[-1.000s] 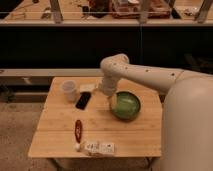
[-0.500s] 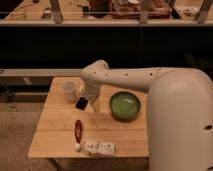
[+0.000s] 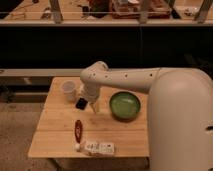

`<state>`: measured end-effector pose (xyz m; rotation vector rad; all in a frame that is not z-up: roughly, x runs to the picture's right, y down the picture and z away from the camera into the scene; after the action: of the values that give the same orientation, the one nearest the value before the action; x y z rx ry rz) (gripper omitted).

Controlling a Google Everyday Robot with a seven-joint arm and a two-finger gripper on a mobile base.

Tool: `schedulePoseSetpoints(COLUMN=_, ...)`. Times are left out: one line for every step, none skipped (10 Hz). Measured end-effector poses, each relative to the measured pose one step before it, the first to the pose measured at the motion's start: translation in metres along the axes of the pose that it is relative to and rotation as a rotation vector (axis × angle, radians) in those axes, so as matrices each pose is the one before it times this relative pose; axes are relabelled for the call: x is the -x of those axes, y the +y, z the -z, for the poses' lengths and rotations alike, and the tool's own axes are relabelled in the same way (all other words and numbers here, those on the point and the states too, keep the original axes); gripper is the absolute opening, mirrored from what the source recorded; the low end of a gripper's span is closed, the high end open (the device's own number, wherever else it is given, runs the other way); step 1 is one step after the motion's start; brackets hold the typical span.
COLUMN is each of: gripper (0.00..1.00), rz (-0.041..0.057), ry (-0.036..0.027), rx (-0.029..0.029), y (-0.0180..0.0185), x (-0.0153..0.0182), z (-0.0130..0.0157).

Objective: Place the pepper in the ceramic cup

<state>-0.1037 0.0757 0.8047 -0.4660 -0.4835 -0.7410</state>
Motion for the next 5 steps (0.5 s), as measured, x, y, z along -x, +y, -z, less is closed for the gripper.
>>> schedulePoseSetpoints(gripper=0.80, rz=-0.00034, ry=0.00010, rx=-0.00037, y=-0.00005, x=-0.00016, z=0.00017)
schedulePoseSetpoints(gripper=0.80, rz=-0.00153, ry=0.00044, rx=-0.00032, y=0.00046, x=-0.00078, z=0.00032)
schedulePoseSetpoints(gripper=0.80, rz=0.00017, ry=0.00074, rx=-0.00062, y=0.00024, x=0.00038, z=-0.00052)
schedulePoseSetpoints(gripper=0.80, rz=-0.01336, ry=0.00433, rx=-0.00813, y=0.00062, x=0.00280, z=-0.00336)
schedulePoseSetpoints(gripper=0.80, rz=-0.01485, ry=0.00458, rx=-0.00823, y=-0.00053, x=0.00807, z=-0.00908)
